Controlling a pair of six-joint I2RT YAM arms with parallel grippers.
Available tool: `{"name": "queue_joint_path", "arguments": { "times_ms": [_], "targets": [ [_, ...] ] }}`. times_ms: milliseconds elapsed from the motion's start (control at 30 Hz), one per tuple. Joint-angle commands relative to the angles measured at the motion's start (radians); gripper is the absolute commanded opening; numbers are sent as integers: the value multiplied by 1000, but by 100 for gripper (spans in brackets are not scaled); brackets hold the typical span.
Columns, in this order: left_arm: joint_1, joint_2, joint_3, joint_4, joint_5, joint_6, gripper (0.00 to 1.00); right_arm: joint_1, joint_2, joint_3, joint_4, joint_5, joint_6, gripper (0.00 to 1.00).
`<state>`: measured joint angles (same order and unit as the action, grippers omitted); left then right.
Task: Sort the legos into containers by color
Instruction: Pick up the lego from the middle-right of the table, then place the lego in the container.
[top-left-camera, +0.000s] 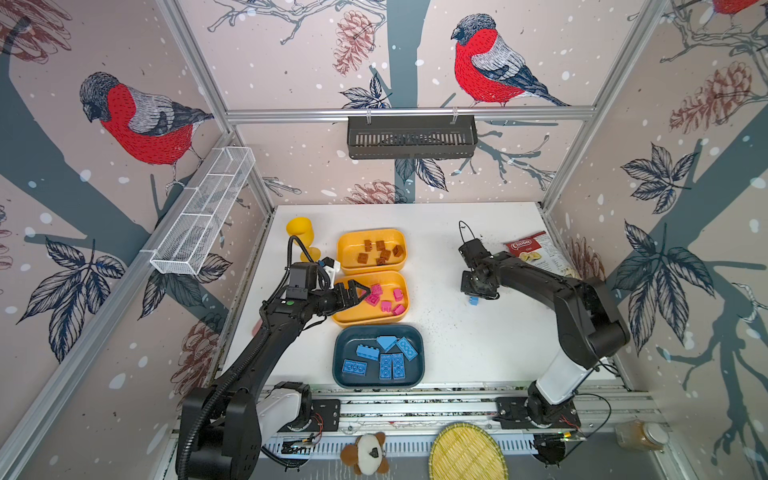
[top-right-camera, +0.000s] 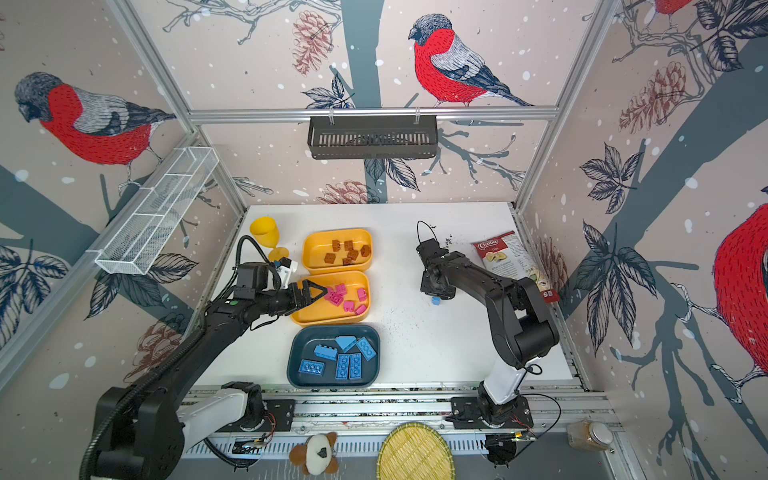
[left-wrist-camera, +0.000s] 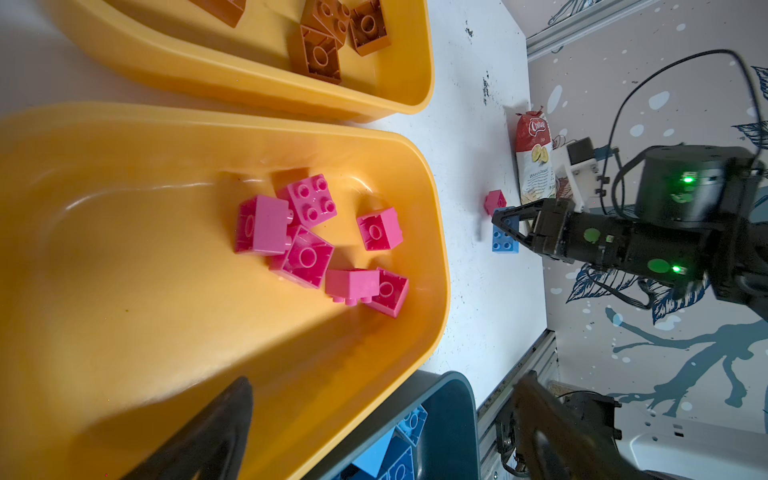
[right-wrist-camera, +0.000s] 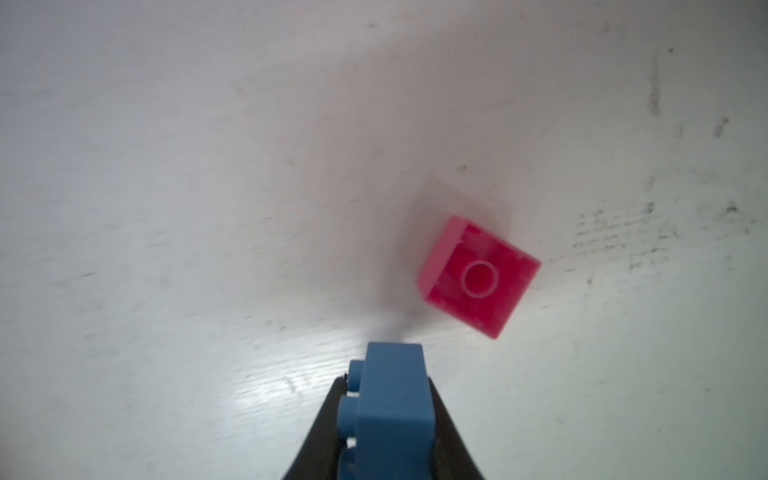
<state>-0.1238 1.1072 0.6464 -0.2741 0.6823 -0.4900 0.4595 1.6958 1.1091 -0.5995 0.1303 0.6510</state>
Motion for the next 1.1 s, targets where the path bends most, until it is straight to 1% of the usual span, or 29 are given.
{"name": "queue_joint_path", "arguments": {
  "times_ms": [0, 133, 200, 267, 367, 433, 567, 700, 800, 867, 1067],
  "targets": [
    [8, -4, 24, -18, -13, 21, 97, 53, -42, 40, 23, -135, -40, 20],
    [20, -3, 60, -63, -50, 31, 97, 158, -140, 52, 117, -257, -123, 19],
    [25, -4, 80, -94, -76, 40, 97, 226, -195, 39, 169, -277, -160, 18],
    [31, -7, 93, -112, -93, 42, 97, 293, -233, 29, 203, -326, -200, 17],
    [40, -16, 95, -112, -107, 33, 97, 396, -286, -40, 297, -387, -247, 17],
    [45, -22, 94, -111, -116, 25, 97, 464, -300, -84, 363, -427, -270, 17],
    [50, -39, 94, -115, -129, 19, 97, 600, -248, -79, 415, -412, -327, 17],
    [51, -63, 80, -119, -136, 13, 97, 652, -169, -75, 484, -409, -363, 17],
    [51, -86, 59, -123, -138, 10, 97, 672, -108, -67, 533, -400, -405, 20],
    [51, -104, 39, -122, -140, 6, 97, 681, -67, -53, 566, -382, -432, 20],
    [54, -129, 23, -139, -138, 2, 97, 683, 44, 1, 638, -396, -474, 21]
  ]
}}
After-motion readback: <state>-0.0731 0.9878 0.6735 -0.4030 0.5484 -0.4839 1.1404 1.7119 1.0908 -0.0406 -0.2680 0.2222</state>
